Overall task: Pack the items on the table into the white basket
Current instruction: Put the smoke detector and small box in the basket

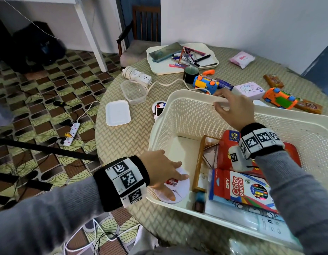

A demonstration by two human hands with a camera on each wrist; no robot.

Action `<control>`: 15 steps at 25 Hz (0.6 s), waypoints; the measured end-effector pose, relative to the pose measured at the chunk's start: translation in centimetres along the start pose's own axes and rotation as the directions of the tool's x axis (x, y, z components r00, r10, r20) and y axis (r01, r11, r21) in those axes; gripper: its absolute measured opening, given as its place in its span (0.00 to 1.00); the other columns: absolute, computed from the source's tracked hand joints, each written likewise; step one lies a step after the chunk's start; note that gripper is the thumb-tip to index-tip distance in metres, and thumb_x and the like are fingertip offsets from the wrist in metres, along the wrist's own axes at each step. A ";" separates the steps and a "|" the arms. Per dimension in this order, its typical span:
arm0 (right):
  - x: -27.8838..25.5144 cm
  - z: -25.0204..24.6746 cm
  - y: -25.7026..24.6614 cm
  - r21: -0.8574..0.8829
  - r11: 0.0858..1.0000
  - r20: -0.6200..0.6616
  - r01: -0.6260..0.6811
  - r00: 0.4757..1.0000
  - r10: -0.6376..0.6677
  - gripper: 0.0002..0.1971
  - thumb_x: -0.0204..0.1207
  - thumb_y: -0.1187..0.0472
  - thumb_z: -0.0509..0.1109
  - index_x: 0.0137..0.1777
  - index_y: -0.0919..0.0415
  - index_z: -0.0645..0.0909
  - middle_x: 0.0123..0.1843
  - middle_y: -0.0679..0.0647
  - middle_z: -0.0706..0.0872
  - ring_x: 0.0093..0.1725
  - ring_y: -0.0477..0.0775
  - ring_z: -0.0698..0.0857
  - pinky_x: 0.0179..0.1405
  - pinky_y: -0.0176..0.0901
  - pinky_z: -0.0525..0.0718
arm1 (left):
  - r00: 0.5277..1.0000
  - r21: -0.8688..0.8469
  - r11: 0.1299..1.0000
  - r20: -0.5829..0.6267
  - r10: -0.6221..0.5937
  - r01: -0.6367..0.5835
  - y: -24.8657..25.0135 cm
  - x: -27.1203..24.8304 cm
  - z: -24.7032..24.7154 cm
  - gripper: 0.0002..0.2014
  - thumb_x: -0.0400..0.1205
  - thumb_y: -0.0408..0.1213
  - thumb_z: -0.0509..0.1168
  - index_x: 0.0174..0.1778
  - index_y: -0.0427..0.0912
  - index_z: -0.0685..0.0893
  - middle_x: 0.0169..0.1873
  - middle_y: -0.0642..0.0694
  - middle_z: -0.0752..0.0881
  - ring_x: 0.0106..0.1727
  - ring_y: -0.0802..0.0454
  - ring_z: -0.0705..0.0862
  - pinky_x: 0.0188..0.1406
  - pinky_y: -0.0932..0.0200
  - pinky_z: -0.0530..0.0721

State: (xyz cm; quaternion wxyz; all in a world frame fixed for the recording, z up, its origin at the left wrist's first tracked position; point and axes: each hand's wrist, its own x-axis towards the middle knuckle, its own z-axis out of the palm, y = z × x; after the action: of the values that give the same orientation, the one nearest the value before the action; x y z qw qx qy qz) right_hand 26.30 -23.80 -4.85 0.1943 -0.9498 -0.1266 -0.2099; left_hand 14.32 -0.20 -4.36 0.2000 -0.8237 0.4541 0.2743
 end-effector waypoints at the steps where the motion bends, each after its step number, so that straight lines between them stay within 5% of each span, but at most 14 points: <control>1: 0.0 0.0 0.0 -0.001 1.000 -0.002 0.002 1.000 -0.002 0.10 0.76 0.57 0.70 0.56 0.55 0.82 0.45 0.55 0.90 0.42 0.61 0.86 0.43 0.52 0.77 | 1.000 -0.010 1.000 -0.001 0.002 -0.002 0.1 0.0 -0.1 0.37 0.80 0.68 0.50 0.83 0.60 0.45 0.84 0.47 0.52 0.73 0.40 0.75 0.69 0.47 0.67; 7: 0.0 0.0 0.0 0.005 1.000 -0.002 0.011 1.000 -0.011 0.10 0.77 0.57 0.70 0.56 0.56 0.82 0.46 0.55 0.90 0.42 0.60 0.86 0.42 0.48 0.75 | 0.974 -0.326 0.944 -0.224 -0.033 -0.043 -0.7 -0.8 -0.4 0.33 0.81 0.63 0.56 0.81 0.55 0.60 0.81 0.51 0.62 0.74 0.47 0.73 0.73 0.47 0.69; 12: 0.0 -0.6 -0.2 -0.017 0.999 0.099 -0.045 0.994 0.047 0.11 0.78 0.58 0.69 0.60 0.55 0.80 0.46 0.55 0.89 0.43 0.60 0.84 0.42 0.44 0.69 | 0.880 -0.766 0.609 -0.416 -0.229 -0.204 -1.7 -2.2 -1.8 0.23 0.81 0.51 0.66 0.72 0.56 0.75 0.65 0.63 0.78 0.64 0.67 0.76 0.64 0.59 0.77; 15: 0.2 -1.5 0.0 0.119 0.989 0.217 -0.090 0.974 0.062 0.15 0.78 0.62 0.69 0.64 0.56 0.80 0.59 0.54 0.87 0.56 0.58 0.84 0.55 0.47 0.77 | 0.830 -0.750 0.626 -0.477 -0.289 -0.213 -3.1 -3.5 -3.6 0.23 0.80 0.49 0.67 0.71 0.55 0.75 0.66 0.61 0.79 0.62 0.68 0.77 0.61 0.62 0.79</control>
State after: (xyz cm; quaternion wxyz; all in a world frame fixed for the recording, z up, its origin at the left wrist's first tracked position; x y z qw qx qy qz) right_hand 25.90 -24.39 -3.48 0.2482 -0.9565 -0.1235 -0.0909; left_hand 16.40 1.47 0.85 -0.3109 -0.8793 0.3089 0.1865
